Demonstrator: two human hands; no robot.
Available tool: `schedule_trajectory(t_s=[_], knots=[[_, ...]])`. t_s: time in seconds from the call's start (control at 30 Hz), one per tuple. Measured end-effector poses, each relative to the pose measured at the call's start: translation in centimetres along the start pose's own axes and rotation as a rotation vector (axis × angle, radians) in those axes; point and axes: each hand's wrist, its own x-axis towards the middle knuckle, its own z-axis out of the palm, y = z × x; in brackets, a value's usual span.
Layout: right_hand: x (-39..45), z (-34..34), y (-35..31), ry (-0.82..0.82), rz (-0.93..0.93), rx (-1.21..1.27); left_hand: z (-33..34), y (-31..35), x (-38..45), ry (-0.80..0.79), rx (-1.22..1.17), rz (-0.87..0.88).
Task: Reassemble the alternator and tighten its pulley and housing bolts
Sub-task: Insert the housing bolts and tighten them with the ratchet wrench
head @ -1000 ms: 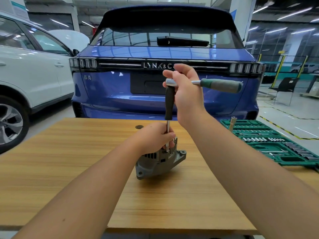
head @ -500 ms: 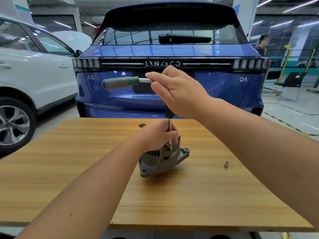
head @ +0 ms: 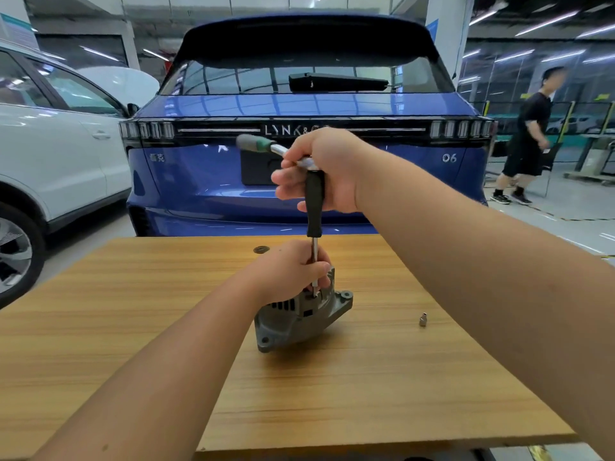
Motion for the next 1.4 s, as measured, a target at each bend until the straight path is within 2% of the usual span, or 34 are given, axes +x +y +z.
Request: schedule_trajectory(t_s=[0.13,0.23,0.3,0.43,0.5,0.63,0.77,0.97,1.1,1.17,1.27,1.3,1.37,1.4], knots=[[0.6,0.7,1.9,0.039,0.031,0.443,0.0,-0.1,0.2,0.005,-0.011,-0.015],[0.5,1.8,3.2,0.155,-0.119,0.643,0.0,0.0,0.3,0.018,0.012,-0.034],[0.3,2.6,4.5,0.263,-0.381,0.485,0.0,0.0,0.2,0.017,0.016,-0.035],[0.3,2.8,6.5,0.459,-0.981,-0.277,-0.1,0.3,-0.2,0.003,0.037,-0.02],[0.7,2.5,6.6,0.483,-1.039,-0.457,-0.1,0.5,-0.3,-0.006,0.023,-0.03],[0.9,1.7,6.1,0.461,-0.939,-0.59,0.0,0.6,-0.2,0.0,0.012,-0.039],[0.8,1.0,6.1,0.467,-0.93,-0.701,0.1,0.5,0.0,0.009,0.021,-0.034],[0.7,0.2,4.8,0.37,-0.802,-1.2,0.0,0.4,-0.1,0.012,0.009,-0.037],[0.4,-0.4,2.5,0.354,-0.715,-1.37,0.0,0.3,-0.2,0.023,-0.008,-0.025],[0.5,-0.3,1.1,0.348,-0.603,-1.381,0.1,0.2,-0.2,0.022,0.0,-0.02],[0.3,-0.1,-0.7,0.222,-0.326,-1.197,0.2,0.0,-0.1,0.019,0.017,-0.018],[0.0,-0.1,-1.0,0.165,-0.235,-0.972,0.2,-0.1,-0.1,0.018,0.016,-0.019],[-1.0,0.0,-0.9,0.058,-0.076,-0.285,0.2,-0.2,0.1,0.021,-0.002,-0.021],[-1.3,-0.1,-0.5,0.031,-0.031,-0.036,0.2,-0.2,0.1,0.023,-0.012,-0.023]])
